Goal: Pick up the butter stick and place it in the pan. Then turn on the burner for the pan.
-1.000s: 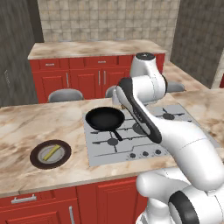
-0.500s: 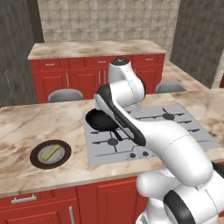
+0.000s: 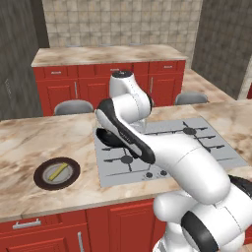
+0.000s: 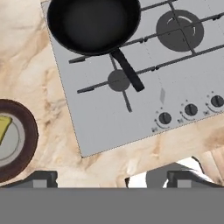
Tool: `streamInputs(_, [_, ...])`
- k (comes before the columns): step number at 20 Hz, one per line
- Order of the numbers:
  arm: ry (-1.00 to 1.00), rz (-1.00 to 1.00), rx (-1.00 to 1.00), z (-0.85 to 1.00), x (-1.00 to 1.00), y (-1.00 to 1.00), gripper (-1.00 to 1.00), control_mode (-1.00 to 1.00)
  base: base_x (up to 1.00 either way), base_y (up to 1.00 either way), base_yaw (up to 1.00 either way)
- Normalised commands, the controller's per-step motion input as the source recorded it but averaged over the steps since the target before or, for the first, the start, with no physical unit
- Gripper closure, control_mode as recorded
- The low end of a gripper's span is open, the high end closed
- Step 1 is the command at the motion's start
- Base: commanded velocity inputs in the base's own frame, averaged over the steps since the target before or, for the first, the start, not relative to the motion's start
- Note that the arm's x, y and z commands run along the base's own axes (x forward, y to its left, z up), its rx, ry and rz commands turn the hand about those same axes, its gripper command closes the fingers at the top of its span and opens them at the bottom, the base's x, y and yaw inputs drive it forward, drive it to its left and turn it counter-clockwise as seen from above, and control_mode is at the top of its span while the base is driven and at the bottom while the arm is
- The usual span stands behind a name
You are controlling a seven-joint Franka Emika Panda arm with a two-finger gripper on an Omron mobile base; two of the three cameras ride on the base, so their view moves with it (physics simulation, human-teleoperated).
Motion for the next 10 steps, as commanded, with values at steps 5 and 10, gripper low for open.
streamInputs(5, [0.12,0.00,0.10,-0.17,0.00,0.30,-1.00,-1.00,0.00,0.00,0.00])
streamInputs(10, [0.04,-0.07,0.01,-0.37,0.01,0.62,-1.00,-1.00,0.00,0.00,0.00])
